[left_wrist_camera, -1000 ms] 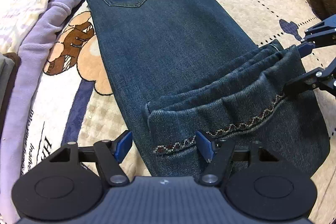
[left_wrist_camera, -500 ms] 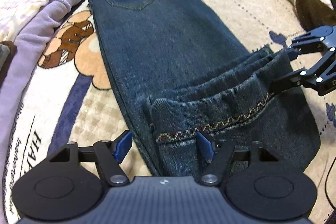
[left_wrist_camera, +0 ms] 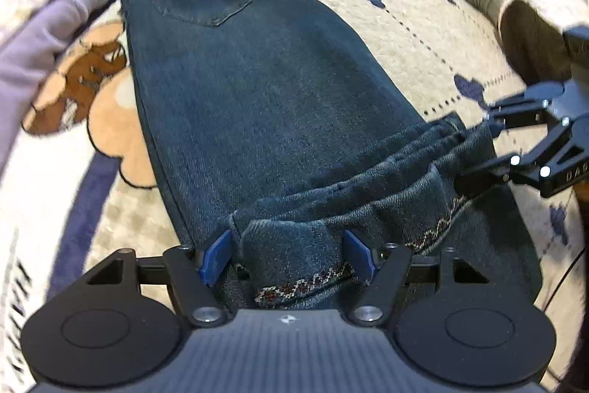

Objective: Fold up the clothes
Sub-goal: 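Carry the held hems over the legs toward the waistband with both grippers, then lower the folded hems onto the jeans and open both grippers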

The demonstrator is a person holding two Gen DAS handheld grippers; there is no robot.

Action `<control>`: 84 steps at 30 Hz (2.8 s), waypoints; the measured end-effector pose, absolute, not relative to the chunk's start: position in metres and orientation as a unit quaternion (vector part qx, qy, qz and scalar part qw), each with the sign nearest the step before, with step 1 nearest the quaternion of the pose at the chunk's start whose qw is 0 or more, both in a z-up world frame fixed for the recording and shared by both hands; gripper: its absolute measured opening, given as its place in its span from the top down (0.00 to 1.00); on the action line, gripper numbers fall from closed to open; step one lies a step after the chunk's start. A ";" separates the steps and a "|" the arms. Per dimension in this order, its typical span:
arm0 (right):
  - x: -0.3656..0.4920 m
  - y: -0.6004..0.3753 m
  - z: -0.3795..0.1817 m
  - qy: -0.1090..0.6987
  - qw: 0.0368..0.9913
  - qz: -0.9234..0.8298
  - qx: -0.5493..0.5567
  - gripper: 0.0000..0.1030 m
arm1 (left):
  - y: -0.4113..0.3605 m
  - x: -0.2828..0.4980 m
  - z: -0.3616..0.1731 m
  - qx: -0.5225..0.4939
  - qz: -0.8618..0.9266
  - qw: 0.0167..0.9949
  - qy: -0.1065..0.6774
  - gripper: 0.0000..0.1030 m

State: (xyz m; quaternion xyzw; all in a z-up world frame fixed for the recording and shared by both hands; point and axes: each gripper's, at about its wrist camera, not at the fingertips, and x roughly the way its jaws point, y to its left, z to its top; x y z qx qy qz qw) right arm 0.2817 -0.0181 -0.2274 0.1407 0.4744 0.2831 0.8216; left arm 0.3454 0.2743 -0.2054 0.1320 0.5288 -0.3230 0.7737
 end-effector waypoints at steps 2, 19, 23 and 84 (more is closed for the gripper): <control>0.281 -0.018 -0.228 0.473 0.822 0.284 0.142 0.45 | 0.280 0.348 -0.207 0.112 -0.327 0.774 0.531 0.33; 0.261 -0.003 -0.206 0.426 0.859 0.270 0.092 0.68 | 0.288 0.323 -0.196 0.089 -0.330 0.815 0.468 0.77; 0.256 -0.005 -0.198 0.411 0.864 0.277 0.088 0.70 | 0.290 0.324 -0.188 0.079 -0.332 0.818 0.464 0.78; 0.334 -0.033 -0.194 0.359 0.896 0.224 0.135 0.81 | 0.287 0.406 -0.169 -0.020 -0.215 0.873 0.437 0.83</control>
